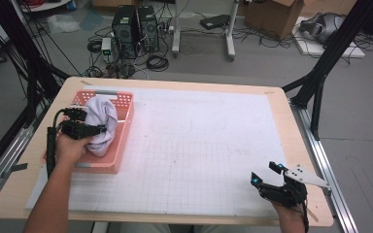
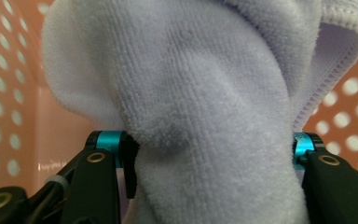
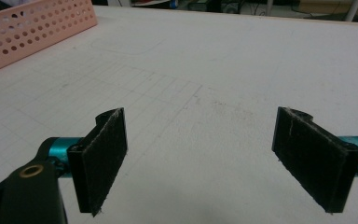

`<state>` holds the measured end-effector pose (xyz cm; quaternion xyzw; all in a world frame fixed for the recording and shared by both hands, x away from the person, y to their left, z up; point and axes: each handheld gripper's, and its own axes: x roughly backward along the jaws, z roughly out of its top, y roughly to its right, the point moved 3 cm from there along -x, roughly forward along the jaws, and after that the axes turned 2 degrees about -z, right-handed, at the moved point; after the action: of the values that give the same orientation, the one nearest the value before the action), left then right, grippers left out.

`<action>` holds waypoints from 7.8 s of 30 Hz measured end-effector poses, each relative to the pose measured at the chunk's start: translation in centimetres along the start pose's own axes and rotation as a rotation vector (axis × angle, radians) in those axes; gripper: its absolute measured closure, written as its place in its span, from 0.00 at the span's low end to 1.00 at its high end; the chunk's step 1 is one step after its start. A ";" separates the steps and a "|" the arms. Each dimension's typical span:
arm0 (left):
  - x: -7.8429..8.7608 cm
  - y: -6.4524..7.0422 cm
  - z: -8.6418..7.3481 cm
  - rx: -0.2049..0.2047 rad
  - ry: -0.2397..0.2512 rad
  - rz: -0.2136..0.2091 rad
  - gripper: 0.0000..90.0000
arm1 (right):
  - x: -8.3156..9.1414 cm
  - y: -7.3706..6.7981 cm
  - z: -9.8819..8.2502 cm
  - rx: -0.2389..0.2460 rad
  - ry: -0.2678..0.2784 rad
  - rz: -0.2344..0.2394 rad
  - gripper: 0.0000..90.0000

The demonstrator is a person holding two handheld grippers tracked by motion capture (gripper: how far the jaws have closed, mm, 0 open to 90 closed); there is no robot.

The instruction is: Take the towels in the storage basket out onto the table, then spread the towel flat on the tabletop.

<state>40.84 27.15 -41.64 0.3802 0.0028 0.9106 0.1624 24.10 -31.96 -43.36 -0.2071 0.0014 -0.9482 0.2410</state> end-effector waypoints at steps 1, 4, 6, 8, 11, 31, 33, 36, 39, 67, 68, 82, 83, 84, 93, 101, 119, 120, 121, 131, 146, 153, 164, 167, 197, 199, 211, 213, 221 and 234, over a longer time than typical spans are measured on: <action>0.3 0.0 0.1 0.006 0.026 -0.004 0.52 | 0.0 0.0 0.0 0.001 0.000 0.001 0.19; 1.3 -0.2 0.5 0.018 0.103 -0.011 0.52 | -0.1 0.0 0.0 0.004 0.001 0.003 0.19; 1.9 -0.3 0.6 0.010 0.151 -0.012 0.52 | -0.2 -0.1 0.0 0.005 0.000 0.004 0.19; 2.6 -0.3 0.7 -0.001 0.191 -0.019 0.52 | -0.2 -0.2 0.1 0.006 0.001 0.006 0.19; 3.9 -0.1 0.9 -0.014 0.276 -0.052 0.52 | -0.2 -0.2 0.1 0.003 0.002 0.008 0.19; 6.4 4.9 3.3 -0.067 0.561 -0.277 0.51 | 0.0 -0.3 0.2 0.003 0.008 0.009 0.19; 6.6 5.8 3.5 -0.088 0.574 -0.312 0.51 | -0.1 -0.3 0.2 0.007 0.008 0.010 0.19; 6.9 7.4 3.8 -0.126 0.592 -0.353 0.51 | -0.2 -0.3 0.2 0.011 0.008 0.015 0.19; 7.1 8.9 4.3 -0.147 0.601 -0.391 0.51 | -0.2 -0.4 0.2 0.006 0.003 0.018 0.19; -0.1 23.1 2.0 -0.326 0.457 -0.567 0.50 | -0.3 -0.5 0.2 0.016 0.003 0.031 0.19; -0.5 23.3 1.8 -0.325 0.449 -0.567 0.50 | -0.4 -0.5 0.1 0.014 0.000 0.031 0.19; -4.7 24.8 -0.4 -0.310 0.302 -0.568 0.48 | -0.5 -0.4 0.0 0.024 -0.006 0.031 0.19; -5.0 24.8 -0.6 -0.296 0.297 -0.564 0.48 | -0.5 -0.4 0.0 0.024 -0.006 0.031 0.19; -5.3 24.7 -0.9 -0.285 0.289 -0.561 0.48 | -0.5 -0.4 0.0 0.022 -0.005 0.031 0.19; -6.7 24.9 -2.2 -0.243 0.208 -0.509 0.33 | -0.8 -0.4 0.0 0.015 -0.012 0.033 0.19; -2.7 23.4 -0.5 -0.223 0.325 -0.508 0.27 | -0.8 -0.5 0.0 0.019 -0.012 0.034 0.19; 1.0 20.6 -0.1 -0.250 0.415 -0.495 0.23 | -0.2 -0.2 0.1 -0.001 0.002 0.007 0.19; 1.1 20.8 -0.2 -0.255 0.423 -0.495 0.23 | -0.2 -0.2 0.1 -0.003 0.004 0.006 0.19; 1.1 20.9 -0.2 -0.259 0.424 -0.491 0.23 | -0.2 -0.1 0.1 -0.002 0.006 0.004 0.19; 1.1 21.0 -0.2 -0.251 0.427 -0.515 0.23 | 0.1 0.1 0.1 -0.004 0.013 -0.002 0.19; -0.1 20.7 -1.5 -0.310 0.374 -0.521 0.28 | -1.1 -0.3 -0.1 0.010 -0.026 0.005 0.20; -1.0 20.7 -2.3 -0.337 0.314 -0.542 0.39 | -1.0 -0.3 -0.2 -0.009 -0.025 0.024 0.20; -3.3 21.2 -3.2 -0.426 0.215 -0.495 0.93 | -3.4 -2.2 -0.3 0.015 -0.088 0.070 0.20; -2.5 21.3 -2.8 -0.412 0.267 -0.517 0.94 | -4.7 -3.1 -0.2 0.024 -0.116 0.105 0.20; -1.3 20.0 2.4 -0.309 0.406 -0.452 0.95 | -11.3 -9.0 0.9 0.123 -0.384 0.312 0.94; -1.3 19.9 2.5 -0.309 0.406 -0.443 0.95 | -10.0 -8.6 0.2 0.129 -0.389 0.334 0.94; -2.0 20.4 2.7 -0.279 0.426 -0.439 0.95 | -4.8 -5.9 -0.2 0.162 -0.300 0.277 0.60; -2.3 20.7 2.9 -0.289 0.413 -0.436 0.95 | -4.7 -5.9 0.9 0.149 -0.232 0.271 0.54; -3.0 21.3 5.1 -0.306 0.406 -0.409 0.95 | -9.0 -7.7 4.6 0.227 -0.169 0.283 0.49; -5.8 21.3 6.3 -0.214 0.359 -0.400 0.63 | -13.3 -6.3 8.9 0.278 -0.200 0.097 0.93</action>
<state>42.75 4.55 -38.44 0.1852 0.0104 0.9083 0.3750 35.37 -19.44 -39.80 -0.2646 -0.1436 -0.9012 0.3118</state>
